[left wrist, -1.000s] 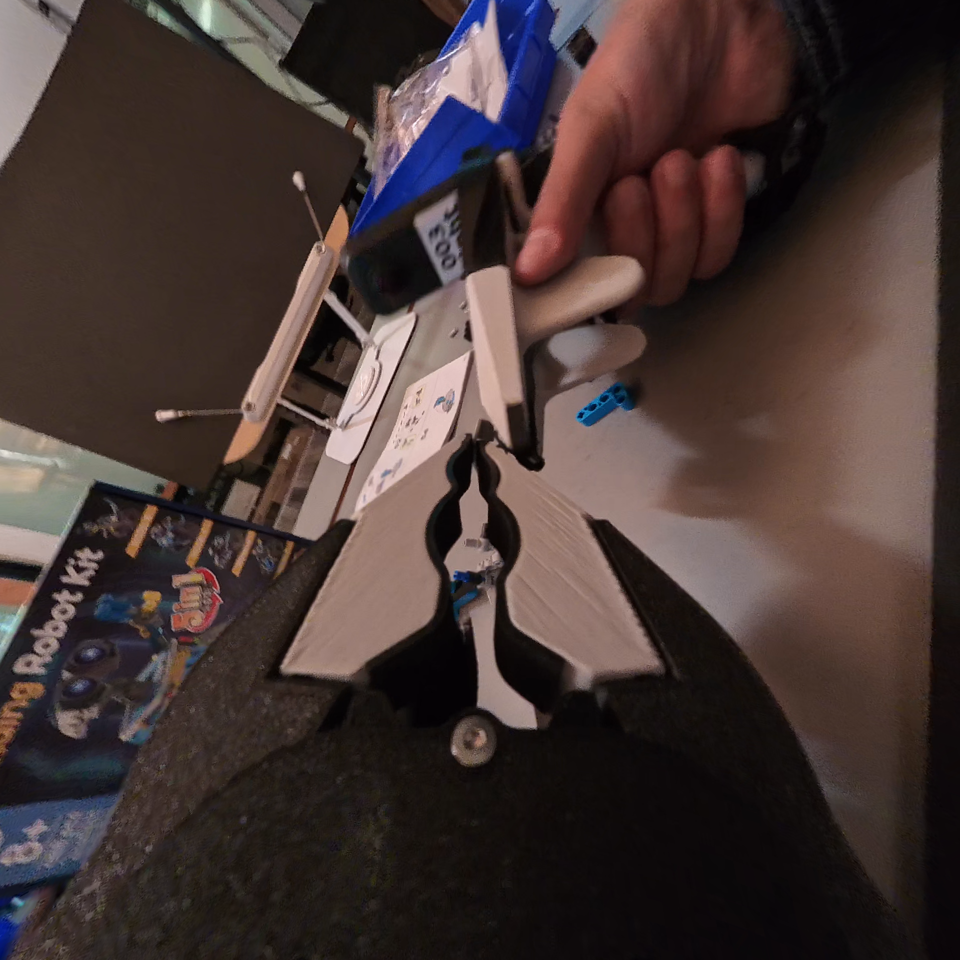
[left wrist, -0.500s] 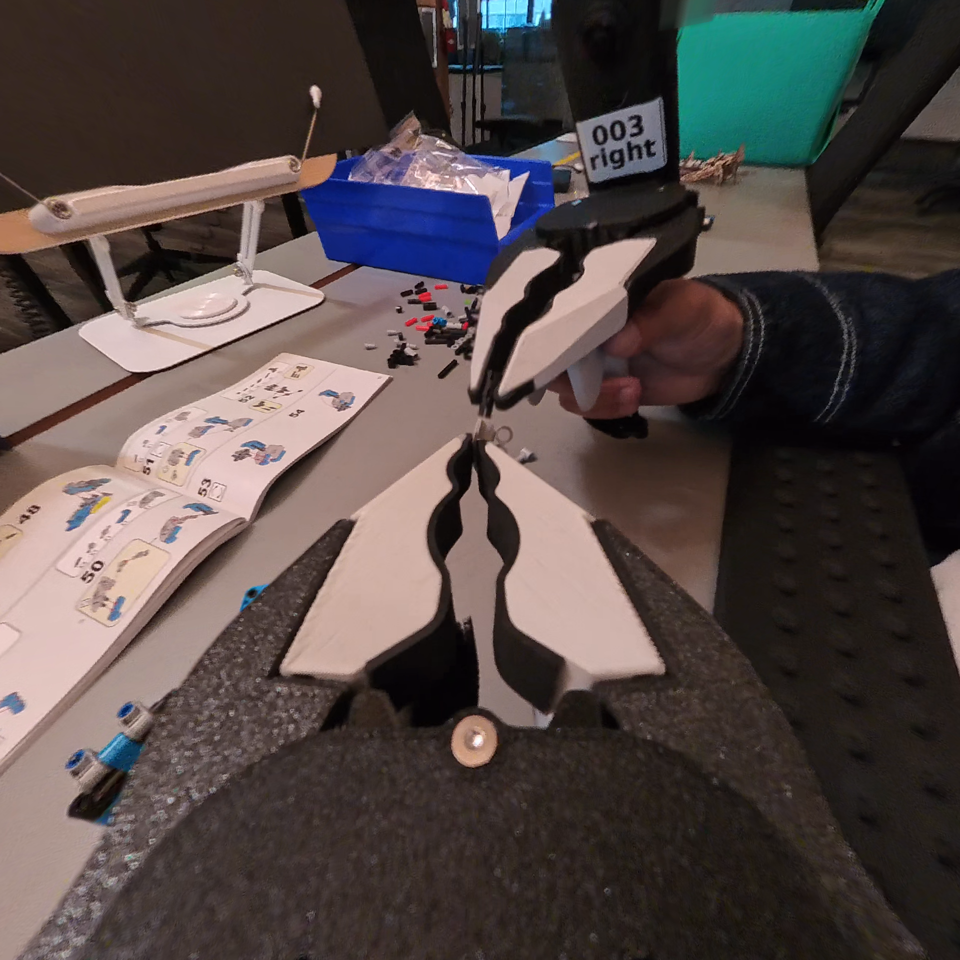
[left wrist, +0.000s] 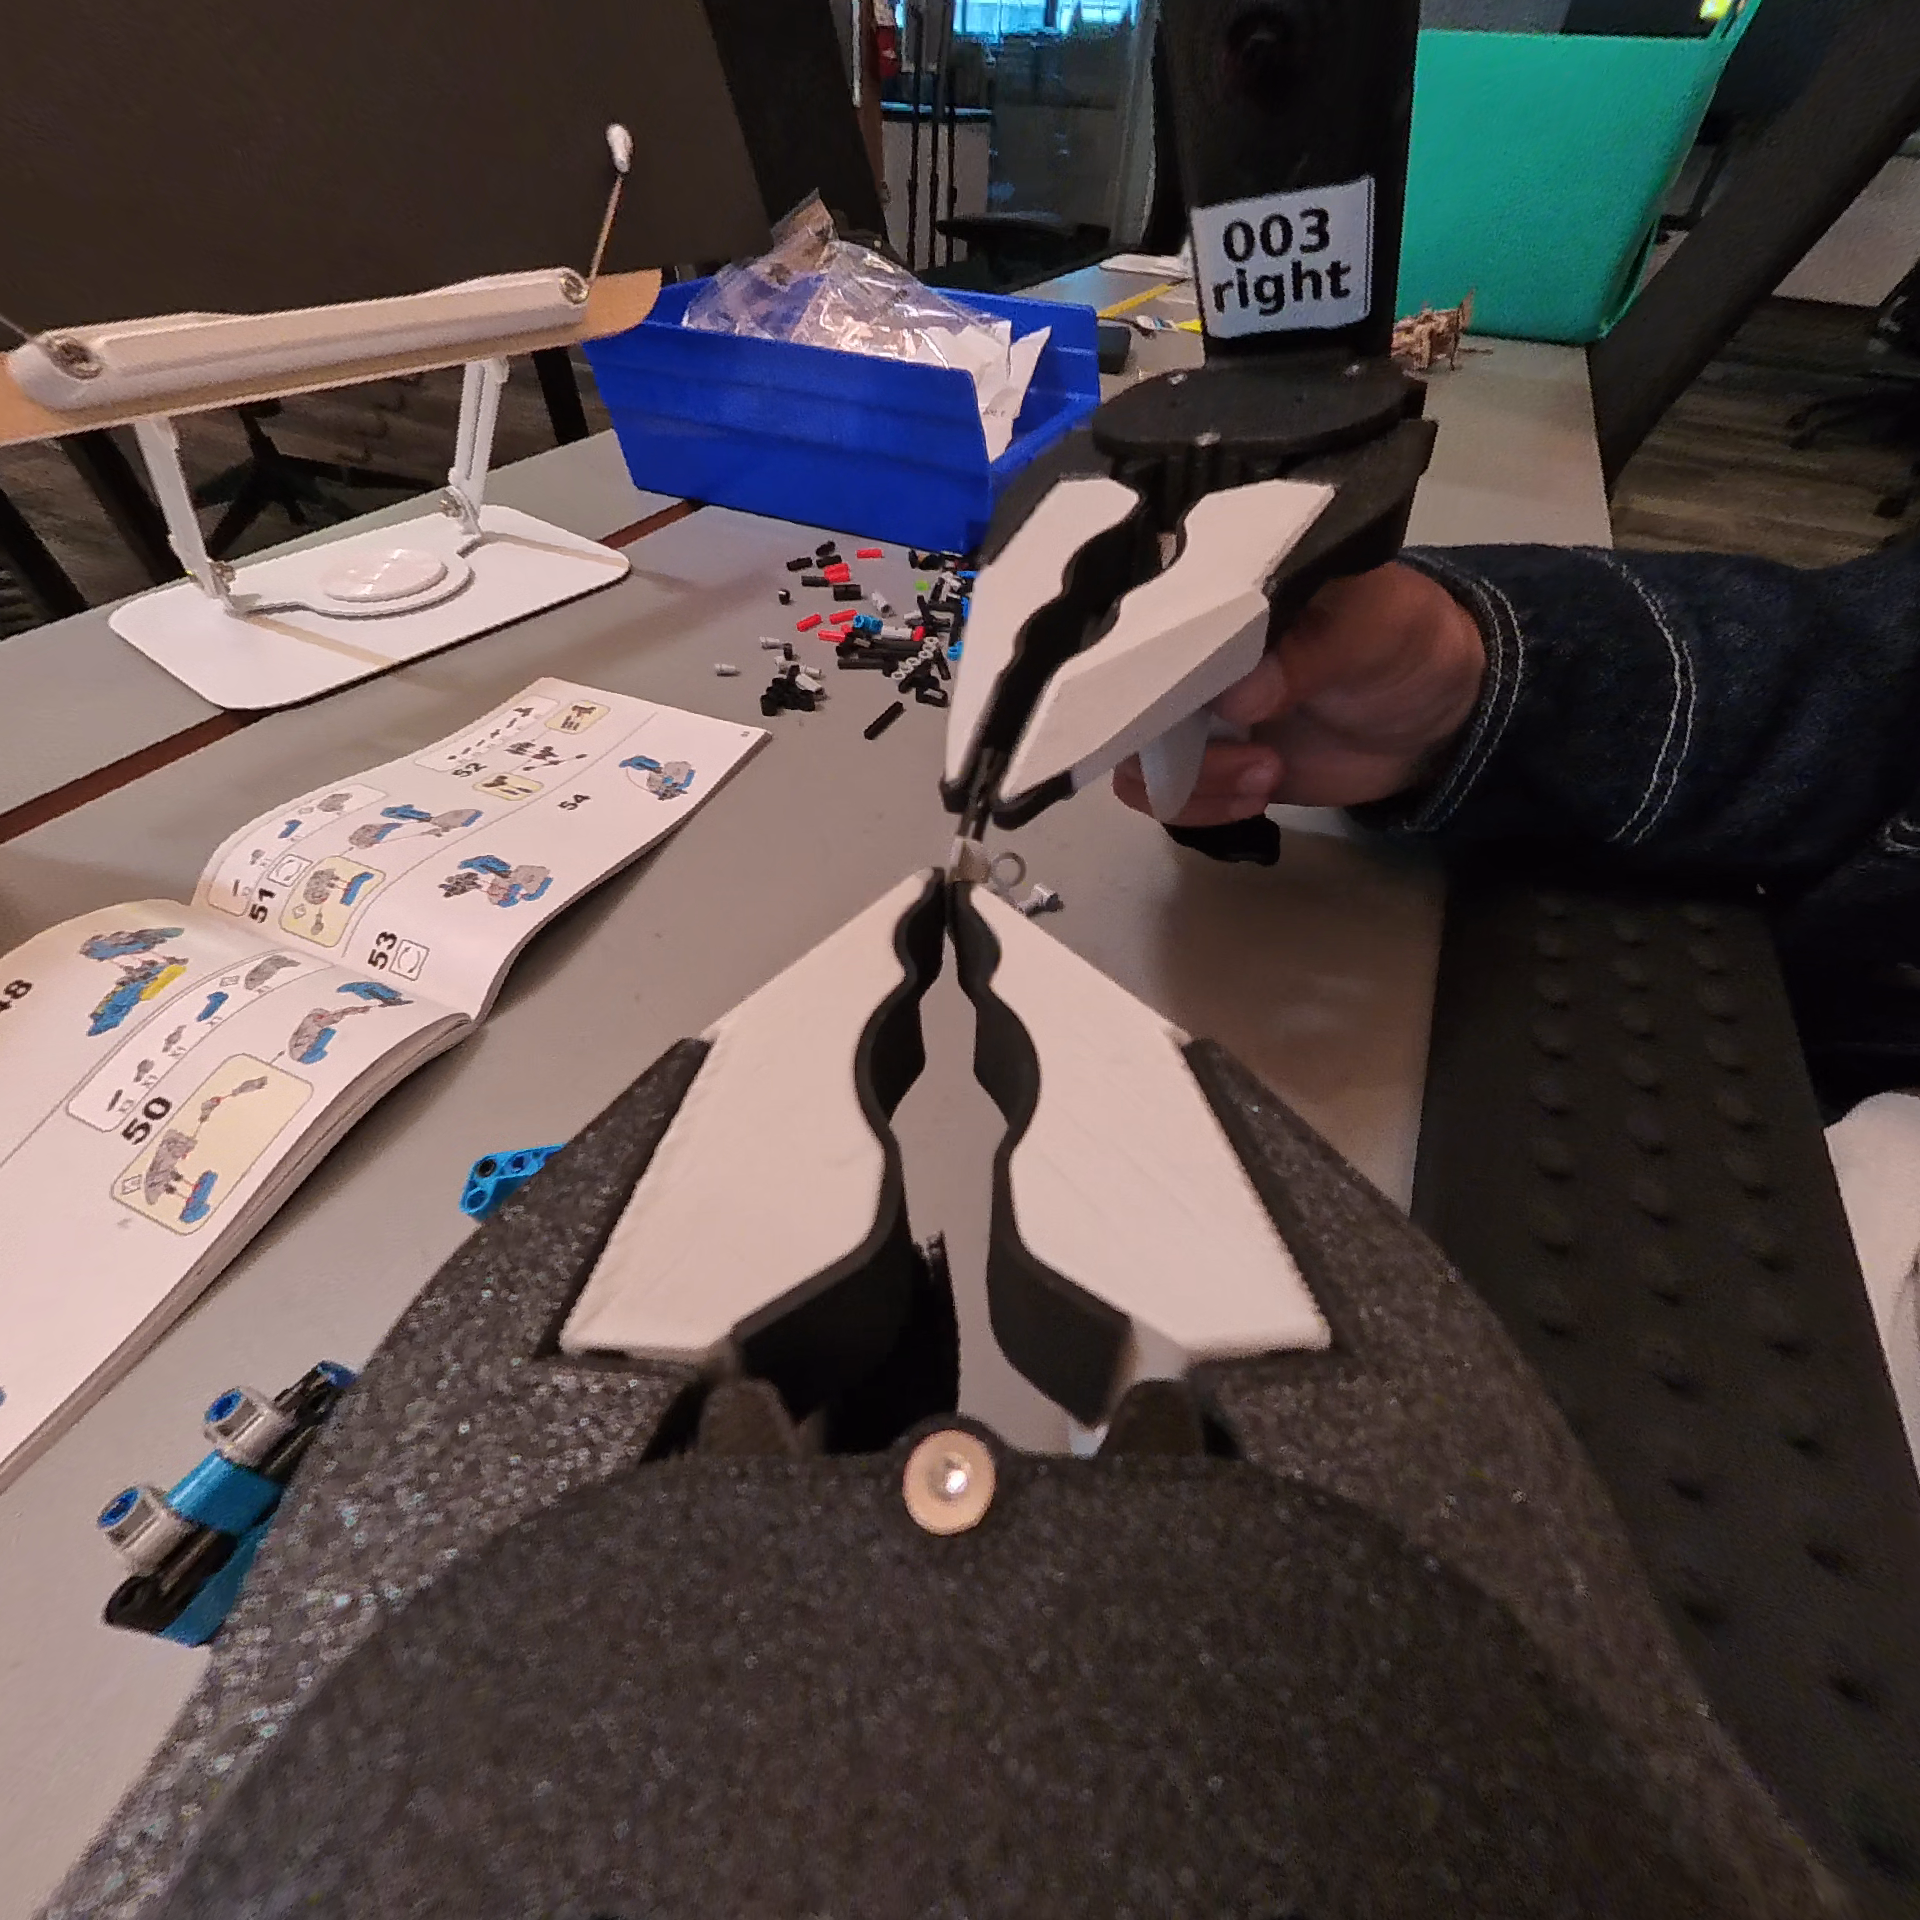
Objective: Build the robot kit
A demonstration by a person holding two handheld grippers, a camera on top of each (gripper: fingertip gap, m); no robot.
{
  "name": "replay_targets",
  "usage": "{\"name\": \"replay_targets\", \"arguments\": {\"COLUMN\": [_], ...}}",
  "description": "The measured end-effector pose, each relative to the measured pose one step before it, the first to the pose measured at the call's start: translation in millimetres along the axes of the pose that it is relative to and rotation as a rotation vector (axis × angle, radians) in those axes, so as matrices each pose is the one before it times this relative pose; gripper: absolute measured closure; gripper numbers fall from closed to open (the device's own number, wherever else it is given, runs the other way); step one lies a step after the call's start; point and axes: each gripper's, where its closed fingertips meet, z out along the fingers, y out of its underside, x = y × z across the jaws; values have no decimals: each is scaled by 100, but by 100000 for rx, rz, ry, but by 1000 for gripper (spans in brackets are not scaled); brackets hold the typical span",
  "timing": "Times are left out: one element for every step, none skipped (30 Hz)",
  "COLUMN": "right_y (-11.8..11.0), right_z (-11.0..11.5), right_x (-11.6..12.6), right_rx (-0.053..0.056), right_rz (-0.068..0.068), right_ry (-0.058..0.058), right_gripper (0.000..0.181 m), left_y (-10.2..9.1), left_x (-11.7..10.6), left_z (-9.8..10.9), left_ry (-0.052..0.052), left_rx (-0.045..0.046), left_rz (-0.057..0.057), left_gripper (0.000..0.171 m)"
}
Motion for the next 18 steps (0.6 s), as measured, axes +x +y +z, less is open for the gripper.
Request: {"name": "replay_targets", "arguments": {"right_y": [-19, -35, 69, 164, 180, -42, -71, 35, 189, 93, -149, -54, 214, 119, -144, -284, -213, -187], "right_z": [15, -43, -21, -10, 13, -3, 30, 65, 111, 53, -12, 3, 85, 74, -15, -76, -41, -35], "right_x": [27, 102, -56, 5, 76, -248, -33, 60, 69, 50, -125, -87, 32, 65, -80, -149, -58, -76], "right_rx": [-70, -1, -811, -1231, -1028, 208, 27, -607, -1340, -351, 1233, 395, -1426, -486, 1281, 1709, 1708, 2196], "right_rz": [-272, -946, -777, -366, -527, -1395, -1719, -1447, 264, 719, 277, -133, -465, -340, 87, 1068, 1024, 1200], "right_ry": [279, 1069, -216, -314, 360, -838, 1108, 1118, 151, -20, -573, -286, 126, 483, -368, -1244, -633, -1052], "right_gripper": [178, 178, 178, 178, 178, 178, 178, 178, 178, 178, 178, 178, 178, 178, 178, 179, 178, 178], "left_y": [73, 3, 55, 104, 46, -98, -41, 97, 196, 60, -115, 31, 183, 33, -200, -252, -186, -190], "left_x": [153, 64, 35, -99, -70, -18, -32, -68, -36, 28, 120, 51, 3, 10, 123, 154, 116, 152], "left_z": [68, 29, 8, 7, 7, -39, -19, 12, 42, 19, -24, 9, 79, 31, -94, -76, -39, -76], "left_ry": [264, -151, 291, -67, 245, 317, 86, -213, -25, 243, 728, 255, 135, 583, 1231, 1478, 1930, 2894], "left_rx": [-427, -230, -299, -388, -105, 585, 171, -514, -970, -125, 493, -268, -869, 36, 1307, 1467, 1259, 1610], "left_rz": [1159, 685, -112, -1030, -1052, -947, -527, -340, -374, -179, -116, -81, -513, -1658, -1371, -1489, -2633, -3972], "left_gripper": [171, 171, 171, 171, 171, 171, 171, 171, 171, 171, 171, 171, 171, 171, 171, 171, 171, 171]}}
